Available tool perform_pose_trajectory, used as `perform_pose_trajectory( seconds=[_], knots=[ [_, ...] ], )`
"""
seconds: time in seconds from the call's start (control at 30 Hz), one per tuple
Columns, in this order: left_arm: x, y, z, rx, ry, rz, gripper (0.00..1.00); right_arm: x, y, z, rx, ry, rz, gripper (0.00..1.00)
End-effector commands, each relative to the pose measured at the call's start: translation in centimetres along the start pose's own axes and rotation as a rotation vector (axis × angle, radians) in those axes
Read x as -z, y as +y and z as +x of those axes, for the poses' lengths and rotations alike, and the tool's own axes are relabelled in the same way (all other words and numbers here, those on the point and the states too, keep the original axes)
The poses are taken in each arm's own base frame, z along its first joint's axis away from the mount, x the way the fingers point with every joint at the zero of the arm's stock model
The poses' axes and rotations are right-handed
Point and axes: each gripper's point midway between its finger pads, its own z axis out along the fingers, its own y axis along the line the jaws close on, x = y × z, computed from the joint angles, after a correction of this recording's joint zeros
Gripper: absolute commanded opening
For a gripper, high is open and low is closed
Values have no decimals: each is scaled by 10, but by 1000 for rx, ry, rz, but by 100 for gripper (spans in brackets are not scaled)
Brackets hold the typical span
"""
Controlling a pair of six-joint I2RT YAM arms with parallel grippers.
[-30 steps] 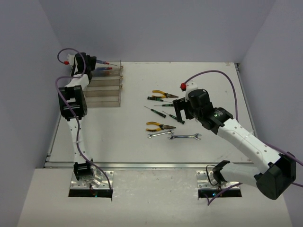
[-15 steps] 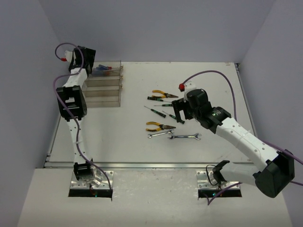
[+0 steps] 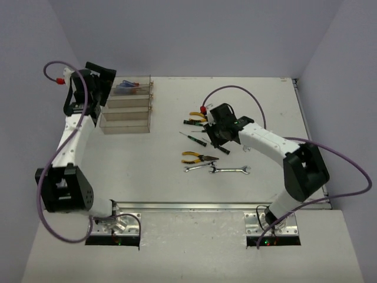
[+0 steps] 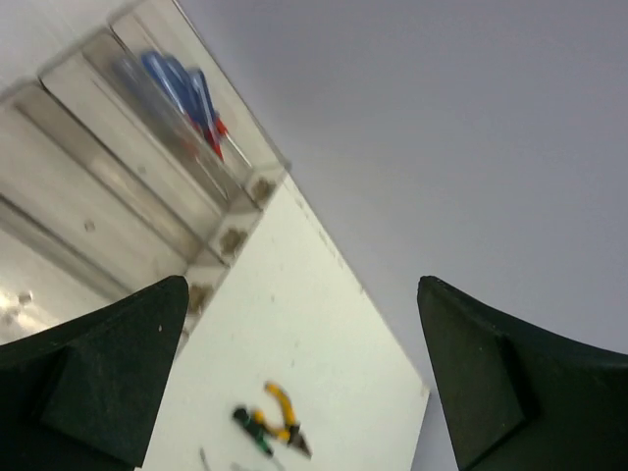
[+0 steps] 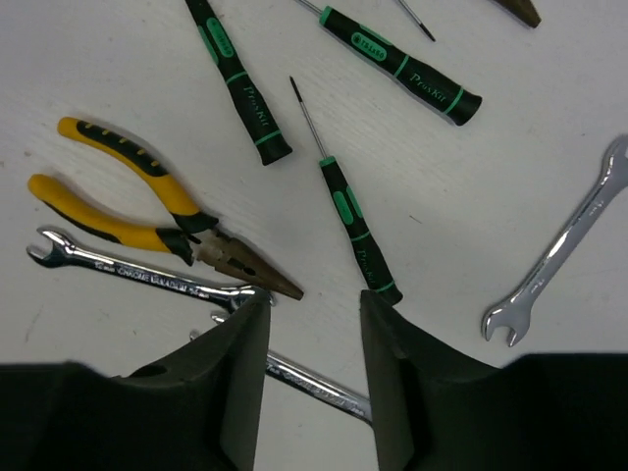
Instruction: Sort the tools into containers
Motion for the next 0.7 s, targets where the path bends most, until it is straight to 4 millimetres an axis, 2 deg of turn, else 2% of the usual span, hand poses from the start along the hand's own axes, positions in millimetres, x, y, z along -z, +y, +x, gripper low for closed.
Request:
perform_pose_trajectory(
  seconds=[0.0,0.03,0.07,0.17,0.27,0.43,0.5,0.57,0.63,0.67],
  knots=[
    [58,-18,76,-177,133,178,100,-19,-20,-8,27,35,-4,39],
    [67,-7,90,-188,165,179,100,-23,-24,-5,37,51,-5,39],
    [72,-4,98,-206,200,197,100,-28,-27,-1,41,68,-12,40],
    [82,16,117,-258,277,196,100,-39,-27,9,87,105,-44,40],
    [89,27,129,-289,328,210,100,-50,-19,20,101,138,-102,38],
    [102,34,138,-296,361,247,100,-70,-22,39,141,201,-99,29],
    [107,40,142,-305,374,261,100,-79,-26,51,149,244,-78,22],
    [110,44,146,-314,388,263,100,-79,-27,53,143,253,-71,17],
    [112,48,152,-324,409,270,100,-70,-27,48,124,234,-61,6],
    [113,49,156,-327,422,278,100,-64,-28,44,119,221,-46,4]
  ],
)
